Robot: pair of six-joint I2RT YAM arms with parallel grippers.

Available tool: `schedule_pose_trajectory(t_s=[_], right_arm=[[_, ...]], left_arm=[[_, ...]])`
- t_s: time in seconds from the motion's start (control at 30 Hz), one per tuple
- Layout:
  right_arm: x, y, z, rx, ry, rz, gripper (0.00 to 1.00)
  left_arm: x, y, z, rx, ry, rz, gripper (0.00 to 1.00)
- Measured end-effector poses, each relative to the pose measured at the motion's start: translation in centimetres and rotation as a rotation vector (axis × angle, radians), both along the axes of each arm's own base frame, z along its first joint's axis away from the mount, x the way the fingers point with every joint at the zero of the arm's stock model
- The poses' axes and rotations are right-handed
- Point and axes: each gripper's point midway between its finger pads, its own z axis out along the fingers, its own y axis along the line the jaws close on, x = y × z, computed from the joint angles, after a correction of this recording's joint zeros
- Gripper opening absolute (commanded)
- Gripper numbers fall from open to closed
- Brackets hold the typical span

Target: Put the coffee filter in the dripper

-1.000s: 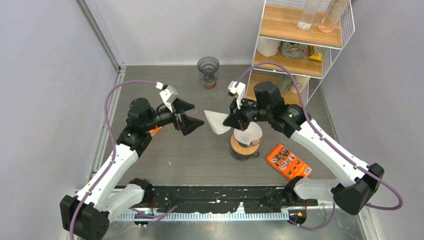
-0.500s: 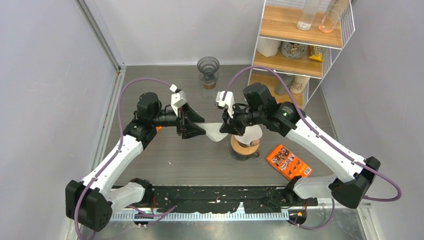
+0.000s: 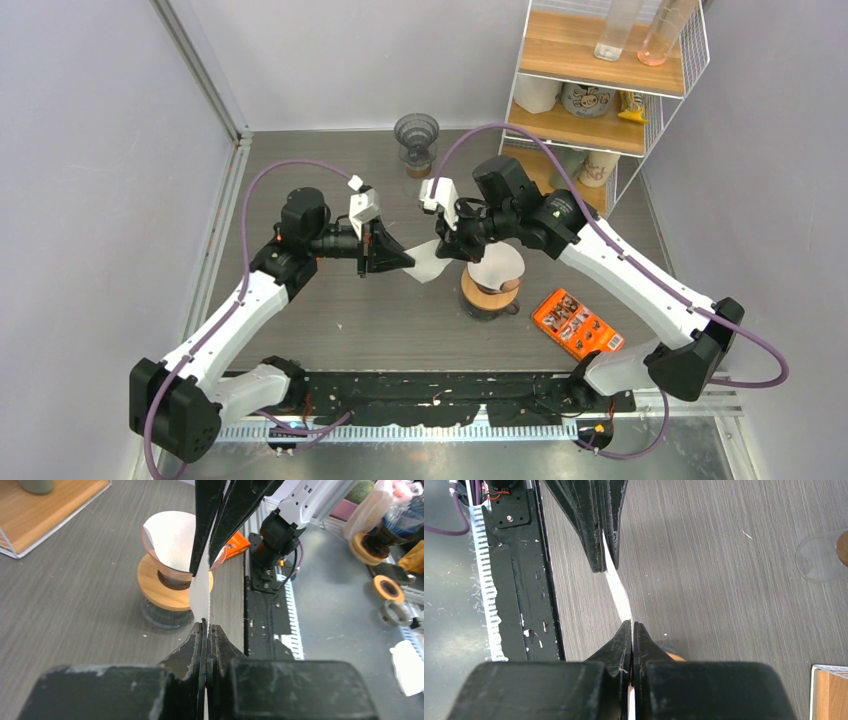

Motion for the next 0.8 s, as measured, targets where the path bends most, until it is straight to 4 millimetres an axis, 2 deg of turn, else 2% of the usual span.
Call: schedule_pose_trajectory(t_s=[0.13,0.2,0.23,0.3,0.4,0.47,0.6,0.8], right_arm=[[0.0,0.0,0.2,-0.006,-0.005,0.003,0.17],[0.1,-0.1,0.2,-0.009,-0.006,-0.004,0.32],[0.2,-0.1,0.2,-0.011,-0.006,-0.012,0.48],[0.4,-0.2,0.2,-0.012,0.0,-0.042,0.65],[1.5,-0.3,0.6,-0.001,-0.018,-0.108,0.82],[2.5,-0.4,1.1,0.031,-0.054,-0.175,1.0],[3.3,-2.5,1.8,0.113,-0.115,-0.342,0.96],[4.5,-8.2,3.5,0.338,-0.195,-0.651,0.96]], left_arm=[[0.1,0.0,-0.1,0.006,-0.01,0.007,0.0],[0.1,0.0,0.0,0.004,-0.018,0.012,0.0],[0.2,-0.1,0.1,-0.001,-0.027,0.021,0.0],[0.4,-0.1,0.3,-0.013,-0.035,0.047,0.0],[0.8,0.1,0.4,-0.036,-0.039,0.101,0.0],[1.3,0.2,0.2,-0.054,-0.034,0.149,0.0],[1.6,0.6,-0.4,-0.08,-0.027,0.212,0.0],[1.3,1.0,-0.3,-0.116,-0.059,0.241,0.0]])
